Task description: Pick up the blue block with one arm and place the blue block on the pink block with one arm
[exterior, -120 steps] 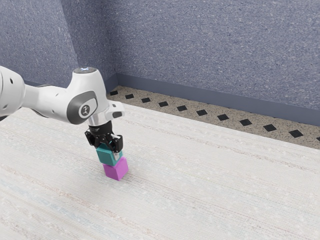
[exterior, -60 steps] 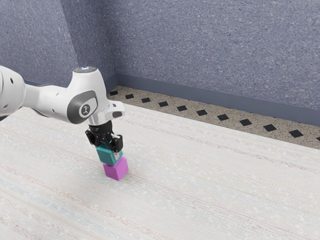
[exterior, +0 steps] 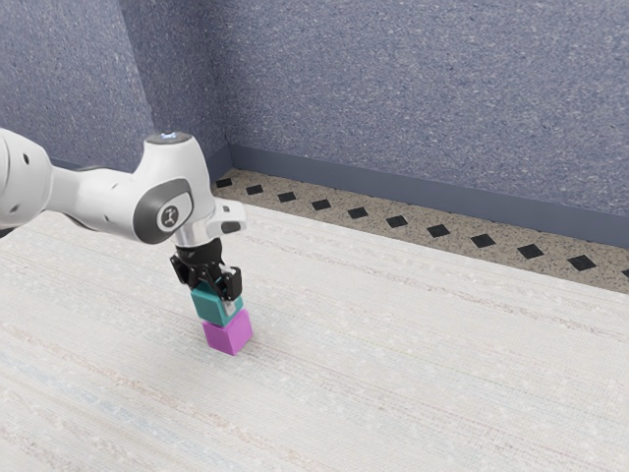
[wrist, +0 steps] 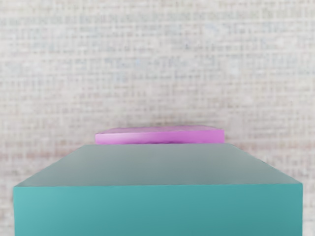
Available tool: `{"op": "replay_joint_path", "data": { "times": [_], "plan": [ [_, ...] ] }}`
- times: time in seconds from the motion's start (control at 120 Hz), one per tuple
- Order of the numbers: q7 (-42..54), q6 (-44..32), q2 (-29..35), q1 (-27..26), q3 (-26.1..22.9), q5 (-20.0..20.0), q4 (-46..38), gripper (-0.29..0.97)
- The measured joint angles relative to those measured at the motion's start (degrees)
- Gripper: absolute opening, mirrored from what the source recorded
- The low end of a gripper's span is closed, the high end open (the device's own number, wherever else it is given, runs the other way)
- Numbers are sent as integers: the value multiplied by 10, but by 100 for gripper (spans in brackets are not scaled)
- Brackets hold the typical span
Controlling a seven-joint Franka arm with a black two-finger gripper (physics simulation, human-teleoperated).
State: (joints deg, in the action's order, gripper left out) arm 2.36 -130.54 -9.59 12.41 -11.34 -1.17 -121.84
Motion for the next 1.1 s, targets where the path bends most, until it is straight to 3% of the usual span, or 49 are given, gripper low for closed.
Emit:
{"op": "replay_joint_path", "data": {
  "times": [0.233,0.467,0.733,0.85,0.908,1.1],
  "plan": [
    [7,-1,-4,-1,0,2,0,39],
    [14,-1,4,-3,0,5,0,58],
    [-21,12,171,-47,1,0,8,65],
    [-154,115,185,-98,7,9,153,66],
    [-228,186,191,-113,48,12,206,66],
    [-424,339,195,-105,81,18,225,67]
  ]
}}
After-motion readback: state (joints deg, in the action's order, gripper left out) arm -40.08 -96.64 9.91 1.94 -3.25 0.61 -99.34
